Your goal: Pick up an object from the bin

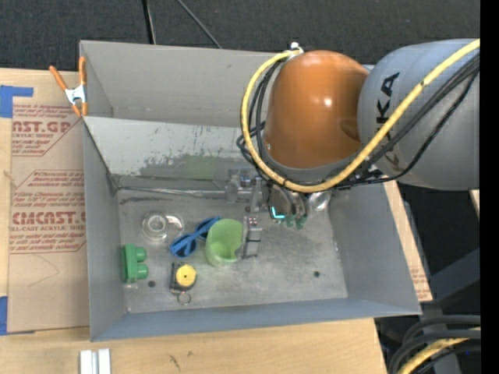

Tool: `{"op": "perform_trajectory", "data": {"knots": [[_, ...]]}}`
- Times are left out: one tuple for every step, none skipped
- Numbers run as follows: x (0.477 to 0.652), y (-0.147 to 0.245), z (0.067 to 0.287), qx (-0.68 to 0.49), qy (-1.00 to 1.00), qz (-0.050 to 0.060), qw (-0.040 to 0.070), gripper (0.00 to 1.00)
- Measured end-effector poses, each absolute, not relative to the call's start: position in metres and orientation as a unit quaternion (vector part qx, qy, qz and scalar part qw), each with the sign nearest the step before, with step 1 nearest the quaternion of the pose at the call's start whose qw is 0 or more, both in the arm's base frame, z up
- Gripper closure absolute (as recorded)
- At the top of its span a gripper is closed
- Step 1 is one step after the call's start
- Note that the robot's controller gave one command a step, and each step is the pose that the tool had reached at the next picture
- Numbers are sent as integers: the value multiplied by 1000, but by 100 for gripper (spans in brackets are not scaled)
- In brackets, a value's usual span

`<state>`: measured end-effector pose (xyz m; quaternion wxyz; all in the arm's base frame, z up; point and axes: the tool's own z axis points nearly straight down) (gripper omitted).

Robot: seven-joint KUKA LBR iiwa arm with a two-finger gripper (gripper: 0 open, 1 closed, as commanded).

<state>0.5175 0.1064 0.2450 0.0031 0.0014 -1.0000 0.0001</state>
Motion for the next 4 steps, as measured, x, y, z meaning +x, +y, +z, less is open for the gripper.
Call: {"op": "perform_trajectory", "data": {"knots": [[531,92,94,-48,-999,0,3,0],[533,92,99,-48,-999,-1,0,100],[503,95,262,-60,-998,-1,-4,100],[508,56,210,29,-1000,1,1,100]]}}
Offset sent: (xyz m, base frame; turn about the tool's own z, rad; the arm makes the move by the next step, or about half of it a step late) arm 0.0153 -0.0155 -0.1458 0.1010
